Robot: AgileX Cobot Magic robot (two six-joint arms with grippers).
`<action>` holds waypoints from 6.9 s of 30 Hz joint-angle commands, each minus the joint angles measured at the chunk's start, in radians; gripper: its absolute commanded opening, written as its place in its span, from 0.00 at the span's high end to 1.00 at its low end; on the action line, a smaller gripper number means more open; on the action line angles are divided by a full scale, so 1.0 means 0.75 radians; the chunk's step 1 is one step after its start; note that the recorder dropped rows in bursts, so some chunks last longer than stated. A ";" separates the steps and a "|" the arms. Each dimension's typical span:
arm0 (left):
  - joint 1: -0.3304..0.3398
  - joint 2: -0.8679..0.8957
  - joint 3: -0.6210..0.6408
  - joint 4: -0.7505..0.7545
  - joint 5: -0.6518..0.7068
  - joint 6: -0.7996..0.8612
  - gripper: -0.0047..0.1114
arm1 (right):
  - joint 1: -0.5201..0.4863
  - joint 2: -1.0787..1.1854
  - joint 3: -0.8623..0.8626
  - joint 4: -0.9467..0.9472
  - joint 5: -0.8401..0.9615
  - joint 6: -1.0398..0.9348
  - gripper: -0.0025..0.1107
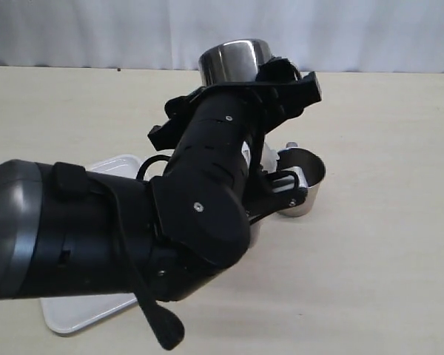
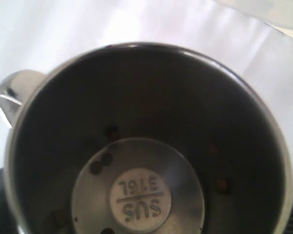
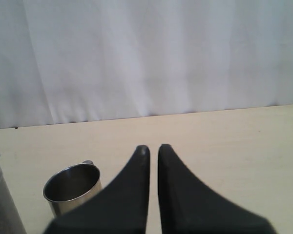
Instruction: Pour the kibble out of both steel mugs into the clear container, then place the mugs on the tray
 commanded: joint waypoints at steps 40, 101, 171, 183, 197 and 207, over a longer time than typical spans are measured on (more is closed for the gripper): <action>-0.022 -0.122 -0.101 -0.249 0.293 -0.623 0.96 | 0.006 -0.005 0.004 0.002 0.004 -0.002 0.94; 1.264 -0.096 0.619 -1.691 -1.776 -0.955 0.05 | 0.006 -0.005 0.004 0.002 0.004 -0.002 0.94; 1.620 -2.354 1.420 -2.454 -1.053 -0.390 0.96 | 0.006 -0.005 0.004 0.002 0.010 -0.002 0.94; 1.620 -2.354 1.420 -2.452 -1.063 -0.385 0.96 | 0.006 -0.005 0.004 0.002 0.010 -0.002 0.94; 1.574 -2.354 1.420 -2.452 -1.067 -0.385 0.96 | 0.006 -0.005 0.004 -0.030 -0.135 -0.002 0.94; 1.574 -2.354 1.420 -2.452 -1.070 -0.385 0.96 | 0.005 -0.005 0.004 -0.066 -0.567 0.020 0.94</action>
